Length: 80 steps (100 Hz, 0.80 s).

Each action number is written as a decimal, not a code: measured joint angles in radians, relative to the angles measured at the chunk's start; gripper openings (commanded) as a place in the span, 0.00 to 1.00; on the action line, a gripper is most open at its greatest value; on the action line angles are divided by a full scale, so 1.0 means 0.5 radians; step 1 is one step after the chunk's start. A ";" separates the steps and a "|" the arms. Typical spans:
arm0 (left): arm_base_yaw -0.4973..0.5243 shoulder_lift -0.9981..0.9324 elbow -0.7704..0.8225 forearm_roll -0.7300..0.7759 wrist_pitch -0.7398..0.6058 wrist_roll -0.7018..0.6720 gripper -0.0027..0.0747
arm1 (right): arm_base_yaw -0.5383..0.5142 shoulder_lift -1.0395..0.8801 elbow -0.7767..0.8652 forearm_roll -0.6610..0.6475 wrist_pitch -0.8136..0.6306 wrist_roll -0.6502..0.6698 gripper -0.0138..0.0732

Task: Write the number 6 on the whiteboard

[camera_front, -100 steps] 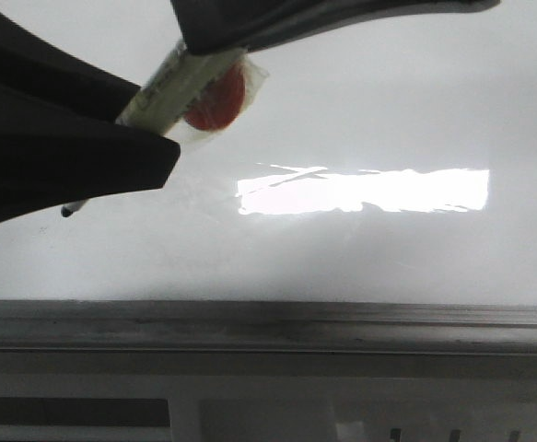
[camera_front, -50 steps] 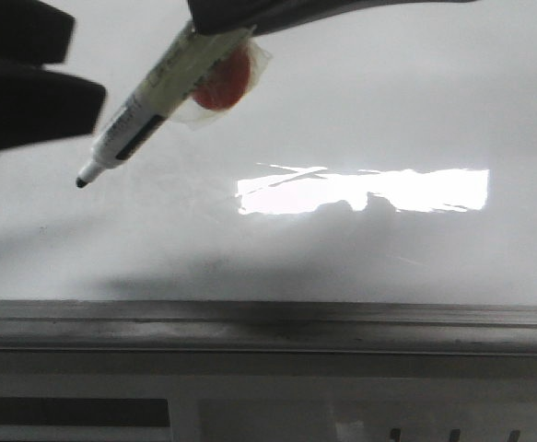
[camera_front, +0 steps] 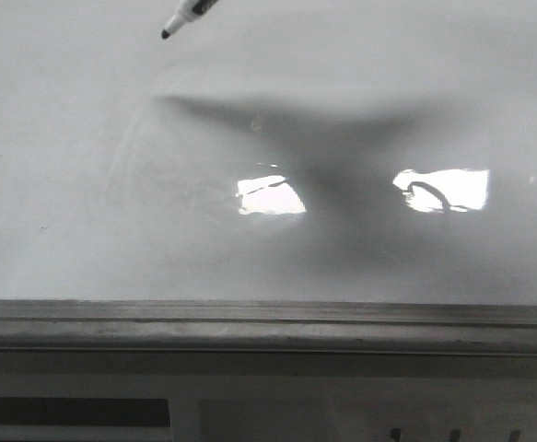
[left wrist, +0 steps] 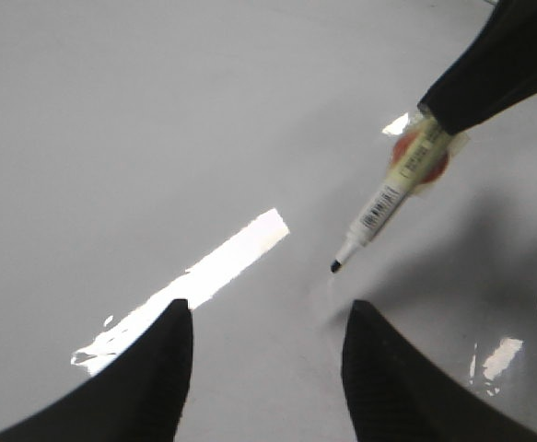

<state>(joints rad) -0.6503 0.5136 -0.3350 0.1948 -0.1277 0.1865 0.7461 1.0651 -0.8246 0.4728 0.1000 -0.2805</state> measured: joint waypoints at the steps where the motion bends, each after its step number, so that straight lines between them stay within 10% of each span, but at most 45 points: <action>1: 0.000 0.000 0.000 -0.005 0.000 0.000 0.48 | -0.010 0.006 -0.009 0.000 0.000 0.000 0.08; 80: 0.010 0.000 0.000 -0.041 0.009 0.000 0.48 | -0.088 0.259 -0.008 0.310 0.382 0.032 0.08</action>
<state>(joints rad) -0.6454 0.5136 -0.3350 0.1744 -0.1234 0.1865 0.7022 1.1947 -0.8285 0.6281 0.2910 -0.2643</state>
